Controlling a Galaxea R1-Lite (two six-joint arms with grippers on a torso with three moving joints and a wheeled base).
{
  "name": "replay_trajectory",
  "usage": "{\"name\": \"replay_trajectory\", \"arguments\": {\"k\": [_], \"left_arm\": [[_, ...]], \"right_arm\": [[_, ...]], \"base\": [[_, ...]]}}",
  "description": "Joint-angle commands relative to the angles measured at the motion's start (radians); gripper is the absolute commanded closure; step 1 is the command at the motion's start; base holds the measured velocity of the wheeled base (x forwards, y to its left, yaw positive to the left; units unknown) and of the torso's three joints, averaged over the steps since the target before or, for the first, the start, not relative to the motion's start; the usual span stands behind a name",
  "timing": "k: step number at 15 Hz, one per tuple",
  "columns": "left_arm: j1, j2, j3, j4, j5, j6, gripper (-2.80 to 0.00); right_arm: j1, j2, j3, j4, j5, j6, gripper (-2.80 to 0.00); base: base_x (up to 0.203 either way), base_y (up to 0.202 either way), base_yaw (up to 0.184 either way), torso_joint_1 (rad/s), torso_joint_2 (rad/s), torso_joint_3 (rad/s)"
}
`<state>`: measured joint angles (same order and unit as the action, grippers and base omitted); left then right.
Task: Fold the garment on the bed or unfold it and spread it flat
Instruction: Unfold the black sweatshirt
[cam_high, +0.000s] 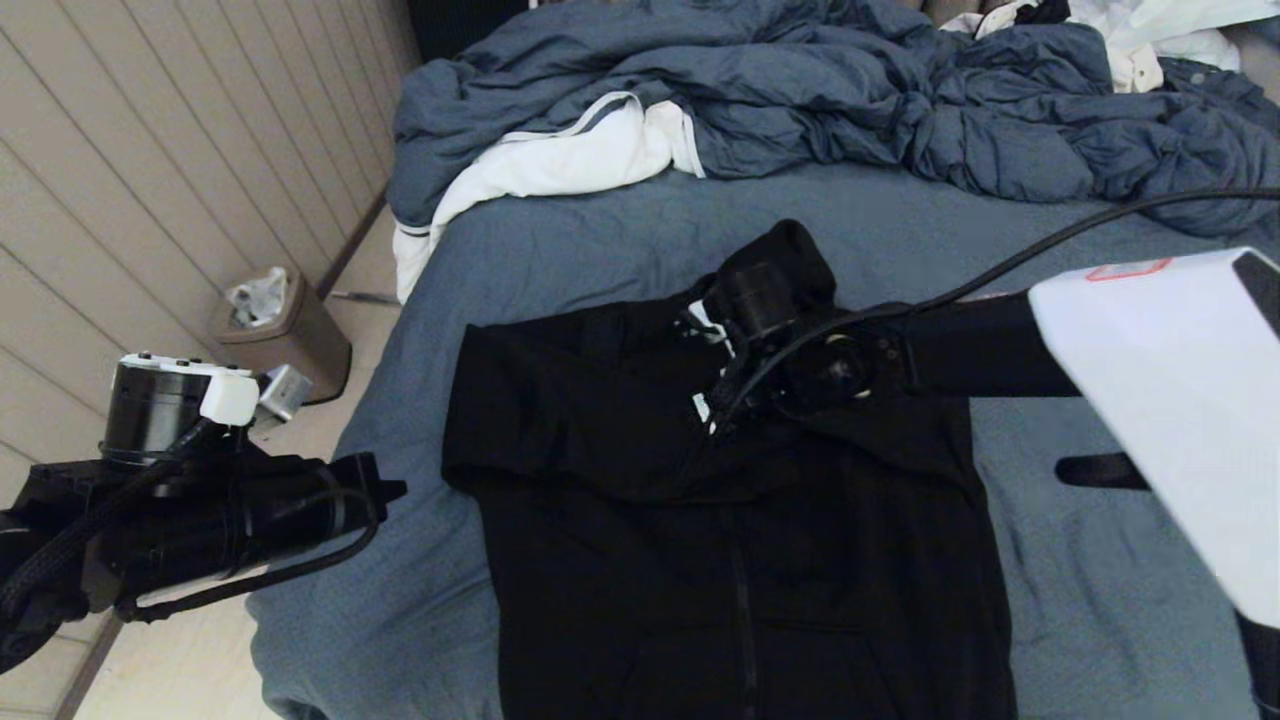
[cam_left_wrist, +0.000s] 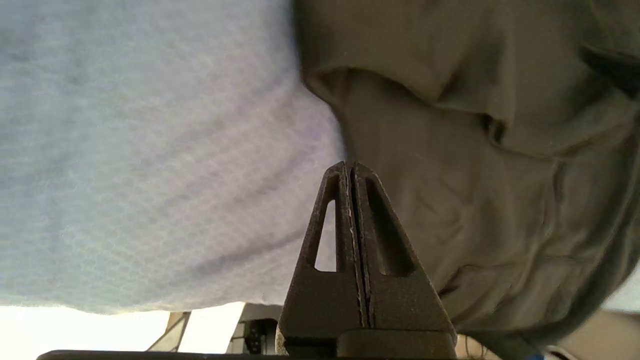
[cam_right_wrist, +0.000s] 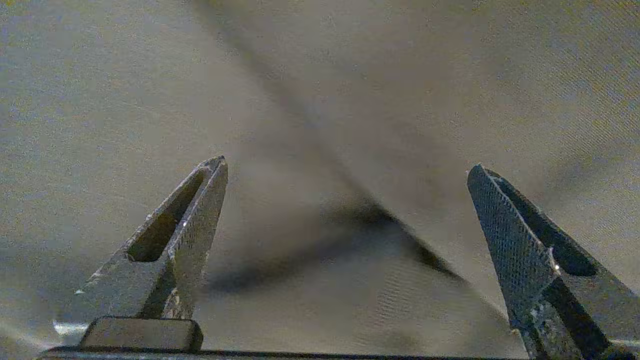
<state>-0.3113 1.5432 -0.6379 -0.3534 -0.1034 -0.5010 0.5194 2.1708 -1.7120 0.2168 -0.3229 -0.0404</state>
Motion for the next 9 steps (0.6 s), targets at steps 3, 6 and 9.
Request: {"name": "replay_trajectory", "arguments": {"k": [3, 6, 9], "left_arm": [[-0.011, 0.014, 0.001, -0.002, 0.001, -0.002, 0.00], [-0.012, 0.012, 0.003, -0.004, 0.001, -0.004, 0.00], [-0.012, 0.011, 0.004, -0.004, 0.002, -0.003, 0.00]], "right_arm": [[-0.057, -0.119, 0.116, 0.001, 0.072, 0.023, -2.80], [-0.059, -0.139, 0.144, 0.003, 0.088, 0.036, -2.80], [-0.048, -0.135, 0.156, 0.004, 0.092, 0.037, -2.80]], "base": [[0.000, 0.000, 0.000, 0.000, 0.00, 0.000], [0.000, 0.000, 0.000, 0.000, 0.00, 0.000], [0.000, 0.000, 0.000, 0.000, 0.00, 0.000]]}}
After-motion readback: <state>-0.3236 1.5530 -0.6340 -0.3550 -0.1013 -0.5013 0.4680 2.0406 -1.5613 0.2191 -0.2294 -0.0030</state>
